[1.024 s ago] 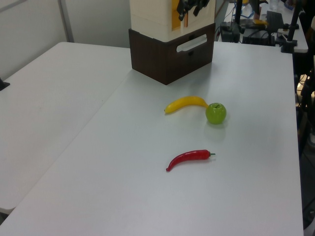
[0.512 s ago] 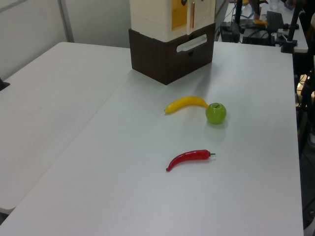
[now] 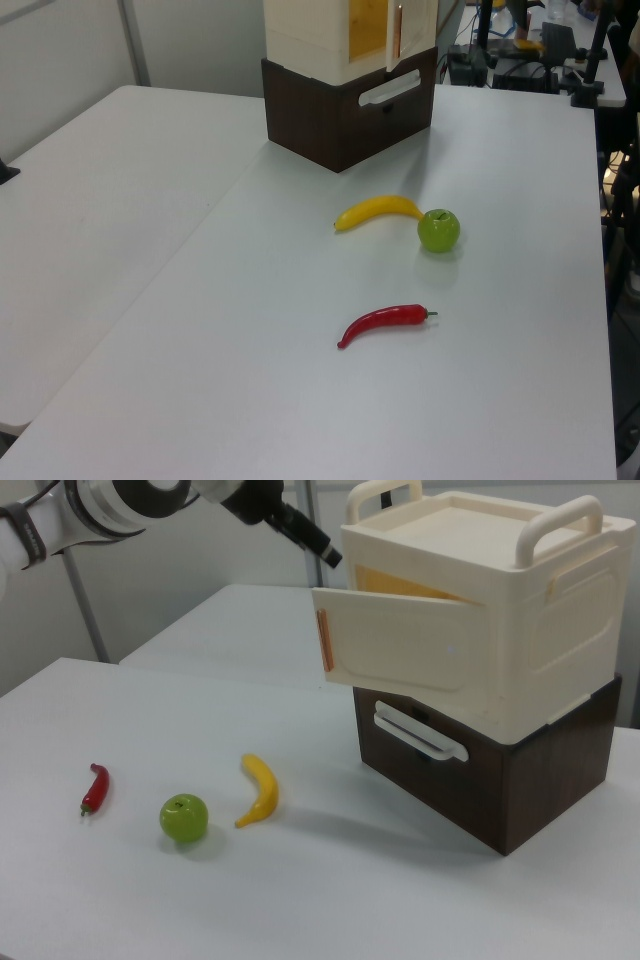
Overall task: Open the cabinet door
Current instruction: 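Pull the door edge outward, swinging the door open on its hinge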
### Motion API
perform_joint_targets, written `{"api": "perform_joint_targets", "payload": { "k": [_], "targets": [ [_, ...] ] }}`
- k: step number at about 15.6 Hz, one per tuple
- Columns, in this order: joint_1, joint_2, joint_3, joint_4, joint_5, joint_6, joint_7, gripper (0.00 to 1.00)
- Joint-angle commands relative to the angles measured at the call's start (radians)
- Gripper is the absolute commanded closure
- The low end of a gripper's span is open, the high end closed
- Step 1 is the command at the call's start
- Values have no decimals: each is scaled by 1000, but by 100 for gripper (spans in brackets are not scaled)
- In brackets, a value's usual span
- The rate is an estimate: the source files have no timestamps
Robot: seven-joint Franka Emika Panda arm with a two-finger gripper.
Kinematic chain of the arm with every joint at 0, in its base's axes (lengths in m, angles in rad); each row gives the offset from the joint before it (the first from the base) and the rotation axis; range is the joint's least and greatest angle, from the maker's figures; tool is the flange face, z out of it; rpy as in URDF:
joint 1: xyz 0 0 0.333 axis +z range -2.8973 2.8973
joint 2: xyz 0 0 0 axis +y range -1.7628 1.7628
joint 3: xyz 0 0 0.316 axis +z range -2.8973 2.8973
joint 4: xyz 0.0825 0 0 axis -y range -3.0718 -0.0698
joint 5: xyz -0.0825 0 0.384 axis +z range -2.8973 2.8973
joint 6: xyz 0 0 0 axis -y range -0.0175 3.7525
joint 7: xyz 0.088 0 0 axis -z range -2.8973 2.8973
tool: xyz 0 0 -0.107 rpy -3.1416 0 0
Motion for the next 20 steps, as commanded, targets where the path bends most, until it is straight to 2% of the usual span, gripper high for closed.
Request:
{"api": "perform_joint_targets", "payload": {
  "k": [1,7,11,17,20],
  "targets": [
    [7,37,-7,5,16,90,20,0],
    [5,45,-7,-61,11,73,2,0],
    [-1,28,-4,-71,28,-77,-122,0],
    [-19,-11,-18,-61,146,-328,-414,0],
    [-10,-18,-2,-77,167,-369,-425,0]
  ]
}}
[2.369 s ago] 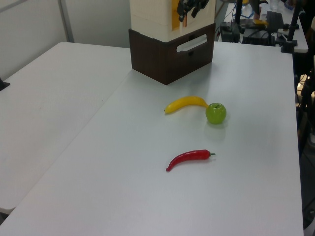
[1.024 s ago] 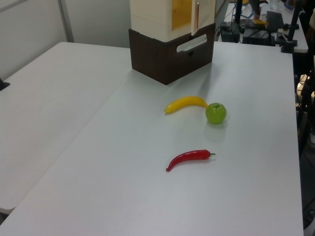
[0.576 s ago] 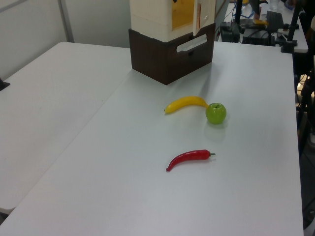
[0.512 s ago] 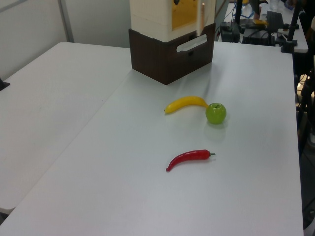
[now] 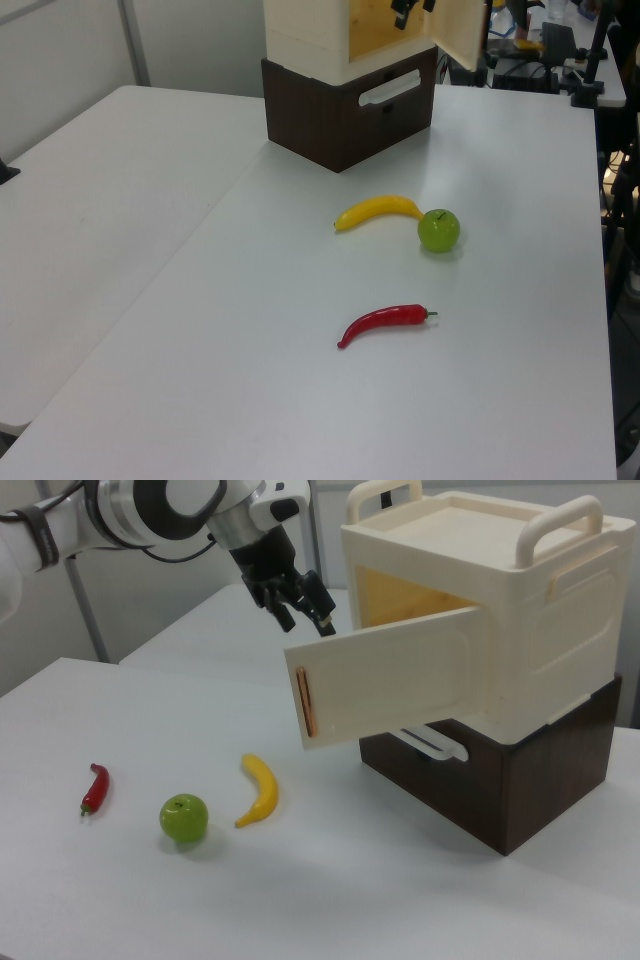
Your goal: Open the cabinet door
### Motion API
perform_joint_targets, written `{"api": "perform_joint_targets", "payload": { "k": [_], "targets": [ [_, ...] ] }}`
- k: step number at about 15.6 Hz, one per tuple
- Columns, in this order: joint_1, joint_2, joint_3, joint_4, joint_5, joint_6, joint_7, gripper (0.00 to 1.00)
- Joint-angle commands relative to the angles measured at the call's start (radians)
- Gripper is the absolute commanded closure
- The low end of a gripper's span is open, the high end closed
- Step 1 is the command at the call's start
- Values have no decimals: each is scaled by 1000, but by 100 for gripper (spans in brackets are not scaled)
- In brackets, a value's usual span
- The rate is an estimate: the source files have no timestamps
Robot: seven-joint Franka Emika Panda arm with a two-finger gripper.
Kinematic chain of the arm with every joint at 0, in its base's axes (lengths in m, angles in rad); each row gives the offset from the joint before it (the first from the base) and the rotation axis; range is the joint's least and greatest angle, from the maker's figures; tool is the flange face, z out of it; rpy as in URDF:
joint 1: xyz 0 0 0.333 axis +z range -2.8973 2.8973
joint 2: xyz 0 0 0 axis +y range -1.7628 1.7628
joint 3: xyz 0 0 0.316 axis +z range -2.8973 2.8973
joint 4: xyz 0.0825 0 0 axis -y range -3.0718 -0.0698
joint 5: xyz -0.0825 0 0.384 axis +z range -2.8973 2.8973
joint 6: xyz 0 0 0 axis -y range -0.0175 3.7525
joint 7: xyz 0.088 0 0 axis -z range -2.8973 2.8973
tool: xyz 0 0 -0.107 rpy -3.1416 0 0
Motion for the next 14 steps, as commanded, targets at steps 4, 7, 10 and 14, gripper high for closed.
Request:
{"api": "perform_joint_targets", "payload": {
  "k": [4,7,10,14],
  "targets": [
    [9,-54,109,-119,33,-124,-51,0],
    [23,-89,146,-198,47,-137,-51,0],
    [55,-112,159,-244,82,-158,-51,0],
    [83,-147,137,-282,81,-181,-51,0]
  ]
}}
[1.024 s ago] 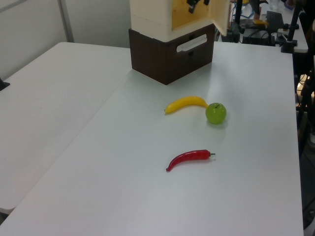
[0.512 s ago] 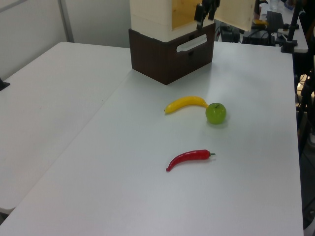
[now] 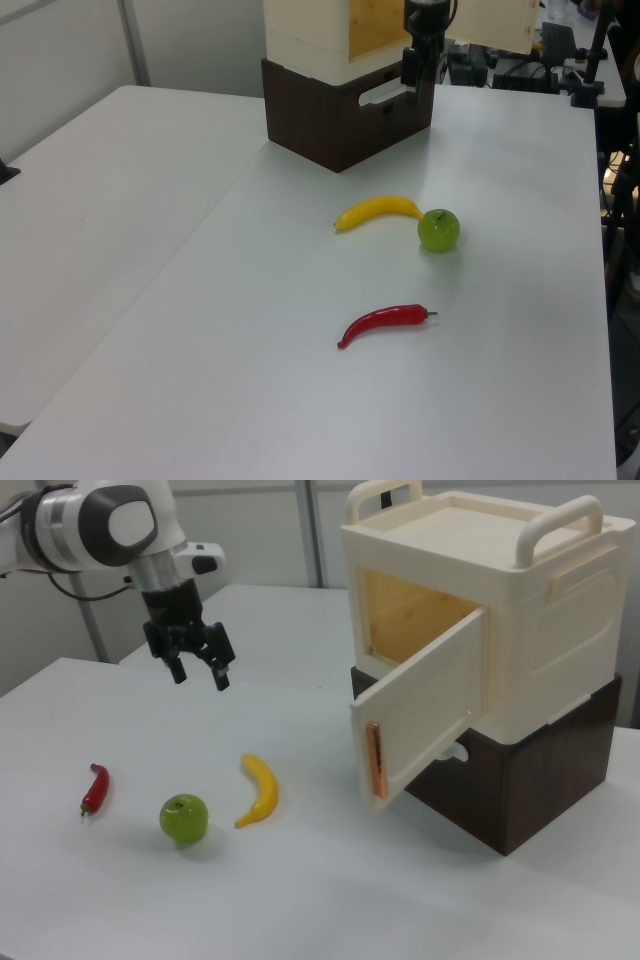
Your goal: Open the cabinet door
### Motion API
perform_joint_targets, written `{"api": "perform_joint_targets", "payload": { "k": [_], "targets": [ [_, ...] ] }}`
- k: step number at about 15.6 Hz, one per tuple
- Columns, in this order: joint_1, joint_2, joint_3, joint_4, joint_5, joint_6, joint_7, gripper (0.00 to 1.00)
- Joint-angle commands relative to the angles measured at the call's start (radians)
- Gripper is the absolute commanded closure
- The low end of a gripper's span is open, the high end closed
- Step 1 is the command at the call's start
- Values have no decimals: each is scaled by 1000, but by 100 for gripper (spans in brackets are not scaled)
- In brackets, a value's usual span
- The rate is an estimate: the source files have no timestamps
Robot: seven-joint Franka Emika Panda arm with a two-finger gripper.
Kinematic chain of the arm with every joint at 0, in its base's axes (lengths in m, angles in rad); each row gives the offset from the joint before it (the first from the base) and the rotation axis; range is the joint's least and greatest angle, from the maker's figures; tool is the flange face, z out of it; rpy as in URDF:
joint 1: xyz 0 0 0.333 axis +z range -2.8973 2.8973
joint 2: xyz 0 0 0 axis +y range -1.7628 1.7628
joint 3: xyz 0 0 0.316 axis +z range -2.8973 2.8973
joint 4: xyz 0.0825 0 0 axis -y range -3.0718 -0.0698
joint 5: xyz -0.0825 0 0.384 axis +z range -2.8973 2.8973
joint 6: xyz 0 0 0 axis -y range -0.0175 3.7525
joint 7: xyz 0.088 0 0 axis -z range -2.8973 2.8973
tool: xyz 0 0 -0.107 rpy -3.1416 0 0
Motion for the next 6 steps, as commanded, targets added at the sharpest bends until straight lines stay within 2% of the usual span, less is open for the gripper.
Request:
{"api": "perform_joint_targets", "payload": {
  "k": [1,3,6],
  "targets": [
    [19,-80,-41,-91,22,-14,-19,0],
    [62,-103,-74,-111,22,-17,-6,0],
    [57,-105,-79,-106,22,-22,-3,0]
  ]
}}
